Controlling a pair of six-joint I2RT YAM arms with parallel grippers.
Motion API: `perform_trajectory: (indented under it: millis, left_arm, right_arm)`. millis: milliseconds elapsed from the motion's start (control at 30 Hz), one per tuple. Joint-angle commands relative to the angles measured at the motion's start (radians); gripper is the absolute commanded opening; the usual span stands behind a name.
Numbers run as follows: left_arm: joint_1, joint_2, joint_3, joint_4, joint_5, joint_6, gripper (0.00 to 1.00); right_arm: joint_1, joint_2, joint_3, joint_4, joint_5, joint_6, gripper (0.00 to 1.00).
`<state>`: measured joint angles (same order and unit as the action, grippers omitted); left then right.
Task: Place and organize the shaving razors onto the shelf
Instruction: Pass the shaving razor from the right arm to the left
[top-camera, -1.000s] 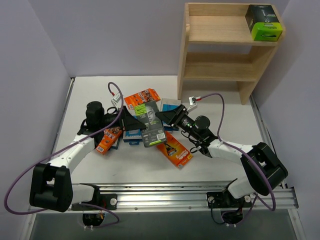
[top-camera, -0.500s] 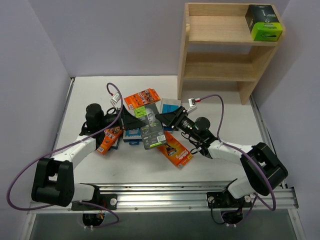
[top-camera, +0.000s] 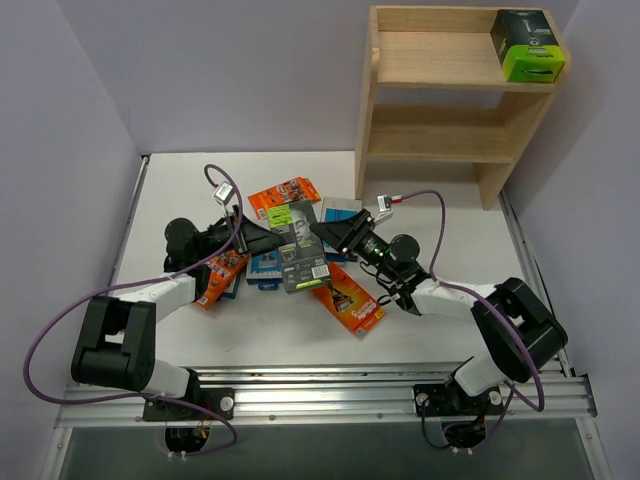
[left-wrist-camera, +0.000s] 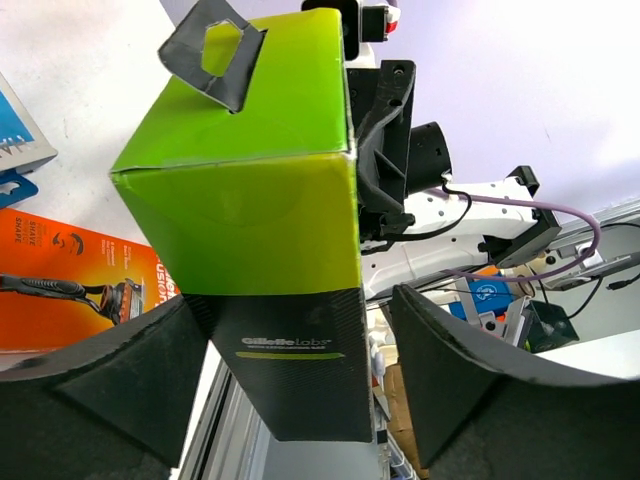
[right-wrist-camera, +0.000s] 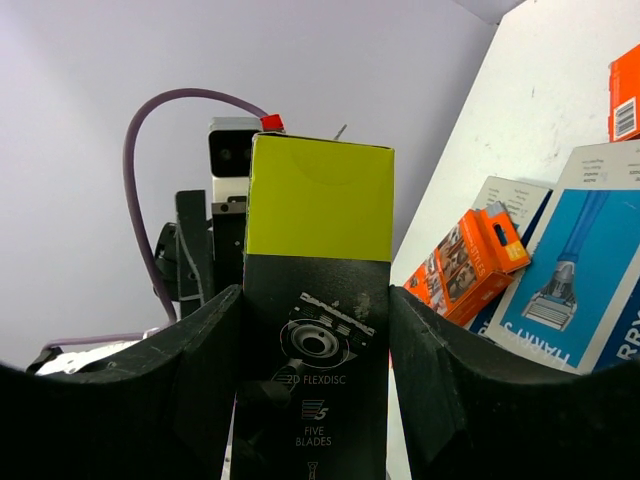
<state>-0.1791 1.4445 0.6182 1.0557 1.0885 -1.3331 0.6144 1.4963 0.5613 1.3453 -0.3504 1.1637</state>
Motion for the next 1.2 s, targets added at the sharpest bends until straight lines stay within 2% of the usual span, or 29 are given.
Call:
perform_trajectory:
  millis: [0,200,400,500,633,700,800,933,1033,1167]
  left_arm:
    - [-0.019,-0.022,0.031,0.149,0.059,-0.02,0.78]
    - [-0.02,-0.061,0.055,-0.066,0.056,0.113,0.61]
    - [-0.019,-0.105,0.095,-0.276,0.051,0.25,0.53]
    - [-0.019,-0.131,0.121,-0.381,0.057,0.327,0.42]
    - [-0.023,-0.162,0.15,-0.456,0.068,0.409,0.24]
    - [-0.031,-0.183,0.169,-0.514,0.073,0.443,0.18]
    - [-0.052,-0.213,0.196,-0.598,0.077,0.517,0.13]
    - [-0.103,-0.245,0.242,-0.729,0.088,0.661,0.08]
    - [-0.144,-0.269,0.294,-0.955,0.065,0.814,0.04]
    - [-0.201,-0.282,0.336,-1.104,0.039,0.937,0.02]
  right_arm:
    - [0.016,0.025,0.037,0.658,-0.018,-0.016,0.0]
    - [0.021,0.027,0.04,0.658,-0.022,-0.019,0.0]
    - [0.019,0.016,0.022,0.658,-0.045,-0.013,0.0]
    - [0.002,-0.014,0.002,0.628,-0.062,-0.015,0.1]
    - [-0.027,-0.067,-0.031,0.557,-0.101,-0.031,0.42]
    - [-0.041,-0.114,-0.035,0.462,-0.125,-0.054,0.52]
    - [-0.062,-0.191,-0.034,0.255,-0.168,-0.12,0.61]
    - [-0.11,-0.307,-0.029,0.014,-0.205,-0.225,0.67]
    - [-0.149,-0.399,0.002,-0.246,-0.242,-0.312,0.71]
    - [-0.192,-0.505,0.052,-0.464,-0.291,-0.418,0.76]
